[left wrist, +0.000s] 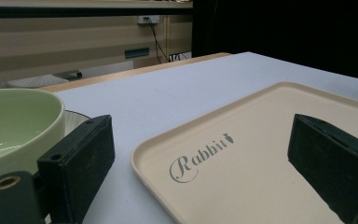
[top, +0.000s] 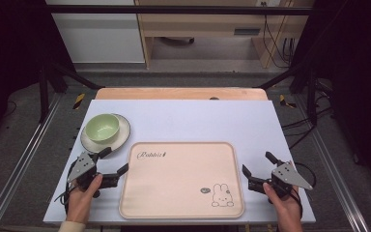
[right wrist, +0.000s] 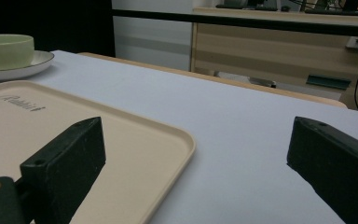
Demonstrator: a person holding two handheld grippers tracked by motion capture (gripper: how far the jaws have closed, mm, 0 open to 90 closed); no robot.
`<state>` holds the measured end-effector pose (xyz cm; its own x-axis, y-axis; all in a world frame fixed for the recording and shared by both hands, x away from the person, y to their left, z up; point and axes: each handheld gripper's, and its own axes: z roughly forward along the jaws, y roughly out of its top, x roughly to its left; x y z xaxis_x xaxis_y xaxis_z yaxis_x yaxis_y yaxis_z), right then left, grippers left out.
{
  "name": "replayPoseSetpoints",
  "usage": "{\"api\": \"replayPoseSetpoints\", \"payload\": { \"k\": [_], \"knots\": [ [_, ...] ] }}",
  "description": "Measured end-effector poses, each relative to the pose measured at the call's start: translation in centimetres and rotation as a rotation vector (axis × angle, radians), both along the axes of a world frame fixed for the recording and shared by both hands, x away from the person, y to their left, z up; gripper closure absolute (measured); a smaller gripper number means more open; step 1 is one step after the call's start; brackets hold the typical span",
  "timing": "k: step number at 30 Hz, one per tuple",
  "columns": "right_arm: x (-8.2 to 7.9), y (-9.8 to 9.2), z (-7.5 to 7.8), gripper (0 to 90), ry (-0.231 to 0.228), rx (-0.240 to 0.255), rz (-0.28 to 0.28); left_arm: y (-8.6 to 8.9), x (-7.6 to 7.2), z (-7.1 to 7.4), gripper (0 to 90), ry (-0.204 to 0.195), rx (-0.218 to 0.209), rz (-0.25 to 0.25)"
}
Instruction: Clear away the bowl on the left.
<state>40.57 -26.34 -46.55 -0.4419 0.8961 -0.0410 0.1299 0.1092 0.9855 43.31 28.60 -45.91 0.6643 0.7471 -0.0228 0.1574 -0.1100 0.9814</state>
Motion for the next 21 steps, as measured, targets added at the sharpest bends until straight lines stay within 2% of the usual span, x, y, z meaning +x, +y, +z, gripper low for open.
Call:
{"api": "replayPoseSetpoints", "payload": {
  "k": [1, 3, 6, 11, 13, 15, 17, 19, 21],
  "knots": [
    [0.0, 0.1, 0.0, 4.4, 0.000, 0.000, 0.002, -0.1, 0.0, 0.0, 6.6, 0.006, -0.019, 0.002],
    [0.0, 0.3, -0.1, 4.3, 0.011, -0.011, 0.012, 0.0, 0.0, 0.1, 5.9, 0.026, -0.025, -0.003],
    [-0.1, 0.7, -0.1, 4.3, 0.014, -0.036, 0.018, -0.2, -0.1, 0.2, 5.3, 0.041, -0.020, -0.004],
    [-0.3, 0.9, 0.0, 3.2, 0.017, -0.052, 0.022, -0.3, -0.3, 0.3, 5.6, 0.042, 0.040, 0.002],
    [-0.3, 1.0, 0.0, 3.8, 0.018, -0.054, 0.024, -0.4, -0.3, 0.3, 5.6, 0.060, 0.052, 0.009],
    [-0.3, 1.1, 0.0, 3.6, 0.020, -0.063, 0.021, -0.6, -0.3, 0.6, 5.6, 0.060, 0.058, 0.011],
    [-0.4, 1.0, 0.1, 3.8, 0.014, -0.060, 0.013, -0.9, -0.2, 0.9, 5.9, 0.080, 0.096, 0.014],
    [-0.5, 0.9, 0.0, 4.1, 0.020, -0.058, 0.009, -1.2, -0.1, 1.4, 6.3, 0.065, 0.106, 0.015],
    [-0.5, 0.9, 0.0, 4.0, 0.023, -0.059, 0.006, -1.4, 0.1, 1.6, 6.1, 0.068, 0.122, 0.026]
  ]
}}
